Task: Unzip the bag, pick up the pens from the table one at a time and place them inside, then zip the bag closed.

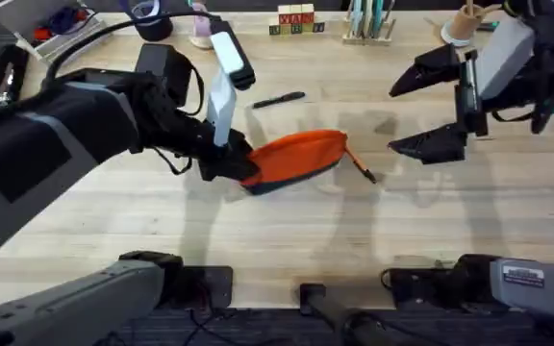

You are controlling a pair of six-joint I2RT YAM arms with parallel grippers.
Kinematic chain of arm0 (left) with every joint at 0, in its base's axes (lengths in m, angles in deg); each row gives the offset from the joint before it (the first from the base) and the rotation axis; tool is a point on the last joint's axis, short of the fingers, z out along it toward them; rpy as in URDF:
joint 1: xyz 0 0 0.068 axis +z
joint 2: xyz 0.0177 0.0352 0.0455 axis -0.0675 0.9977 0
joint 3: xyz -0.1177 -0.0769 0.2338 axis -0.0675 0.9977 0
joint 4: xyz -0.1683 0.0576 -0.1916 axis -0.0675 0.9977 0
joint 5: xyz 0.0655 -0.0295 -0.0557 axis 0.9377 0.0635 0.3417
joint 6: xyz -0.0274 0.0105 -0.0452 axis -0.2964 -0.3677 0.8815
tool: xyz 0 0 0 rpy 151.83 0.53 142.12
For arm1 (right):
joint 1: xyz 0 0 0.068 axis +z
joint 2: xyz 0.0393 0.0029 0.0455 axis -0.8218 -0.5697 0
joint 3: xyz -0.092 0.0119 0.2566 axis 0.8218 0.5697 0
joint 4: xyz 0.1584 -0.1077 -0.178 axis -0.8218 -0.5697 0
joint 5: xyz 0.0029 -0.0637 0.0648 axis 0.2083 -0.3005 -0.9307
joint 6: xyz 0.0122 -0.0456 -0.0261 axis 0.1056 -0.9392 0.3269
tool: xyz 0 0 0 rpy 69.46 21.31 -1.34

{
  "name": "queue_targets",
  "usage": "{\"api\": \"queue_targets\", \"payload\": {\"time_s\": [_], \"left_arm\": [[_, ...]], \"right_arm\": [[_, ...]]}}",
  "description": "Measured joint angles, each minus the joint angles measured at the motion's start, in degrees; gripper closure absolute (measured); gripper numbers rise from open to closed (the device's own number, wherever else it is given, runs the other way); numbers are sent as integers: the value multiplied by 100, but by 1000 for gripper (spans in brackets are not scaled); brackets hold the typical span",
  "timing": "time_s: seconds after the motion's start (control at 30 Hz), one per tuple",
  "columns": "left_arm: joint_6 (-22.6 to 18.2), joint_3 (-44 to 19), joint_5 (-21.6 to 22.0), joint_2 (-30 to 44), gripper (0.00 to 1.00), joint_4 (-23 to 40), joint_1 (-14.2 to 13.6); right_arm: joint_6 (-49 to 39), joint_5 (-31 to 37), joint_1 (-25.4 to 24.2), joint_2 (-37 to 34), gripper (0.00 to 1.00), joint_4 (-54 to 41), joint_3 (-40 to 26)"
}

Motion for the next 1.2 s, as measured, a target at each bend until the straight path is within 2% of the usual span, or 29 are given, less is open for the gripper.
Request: {"api": "queue_targets", "payload": {"time_s": [0.47, 0.93, 1.07, 1.2], "left_arm": [[-2, 0, 0, 0, 958, 0, 0], [-2, 0, 0, 2, 958, 2, 0], [0, 0, -1, 1, 958, 2, 0], [0, 0, 0, 0, 958, 2, 0]], "right_arm": [[0, 2, 450, -859, 5, 68, -1], [2, -2, 1051, -1746, 6, 543, -12], [1, 0, 1247, -1896, 43, 591, -14], [3, 15, 1329, -1924, 129, 705, -17]]}}
